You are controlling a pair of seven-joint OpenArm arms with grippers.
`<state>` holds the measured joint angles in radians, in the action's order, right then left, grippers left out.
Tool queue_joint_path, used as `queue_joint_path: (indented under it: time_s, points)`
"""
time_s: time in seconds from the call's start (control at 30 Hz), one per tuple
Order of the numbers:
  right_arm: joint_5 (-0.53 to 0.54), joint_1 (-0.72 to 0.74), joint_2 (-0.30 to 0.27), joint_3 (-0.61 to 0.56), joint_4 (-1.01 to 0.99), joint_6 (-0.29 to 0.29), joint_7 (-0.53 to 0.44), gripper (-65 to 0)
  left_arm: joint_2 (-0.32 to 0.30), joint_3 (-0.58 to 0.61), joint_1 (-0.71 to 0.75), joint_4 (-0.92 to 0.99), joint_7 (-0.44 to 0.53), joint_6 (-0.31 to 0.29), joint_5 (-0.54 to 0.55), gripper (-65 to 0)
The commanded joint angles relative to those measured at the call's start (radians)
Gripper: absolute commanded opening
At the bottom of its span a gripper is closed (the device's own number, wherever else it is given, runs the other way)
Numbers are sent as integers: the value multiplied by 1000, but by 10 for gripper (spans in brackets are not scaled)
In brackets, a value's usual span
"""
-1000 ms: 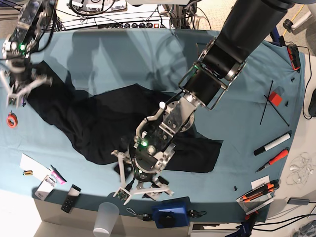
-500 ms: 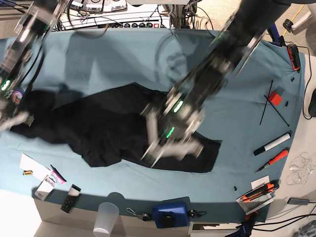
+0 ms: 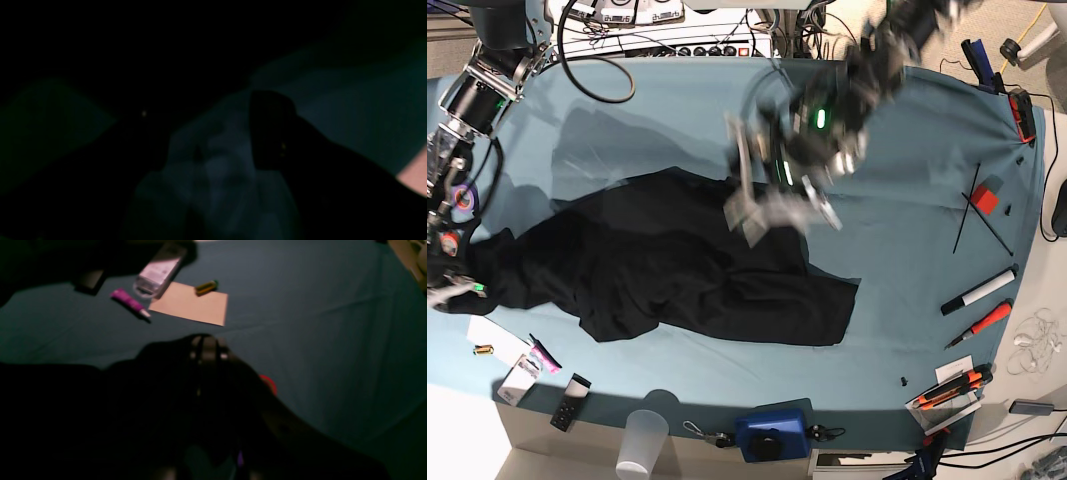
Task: Layout the t-shirt on the table in an organized manner, then fold the t-shirt properly
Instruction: 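Grasp the shirt with the left gripper and pull it toward the red block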
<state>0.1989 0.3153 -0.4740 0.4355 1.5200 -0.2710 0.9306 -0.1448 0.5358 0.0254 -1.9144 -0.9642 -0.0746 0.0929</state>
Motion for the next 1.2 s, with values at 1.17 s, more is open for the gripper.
queue_joint_path:
  time_s: [1.17]
  points:
    - [3,26,-24,-37,16,5,9,-650,102,-1,-76,436,216,-41,-161,-502]
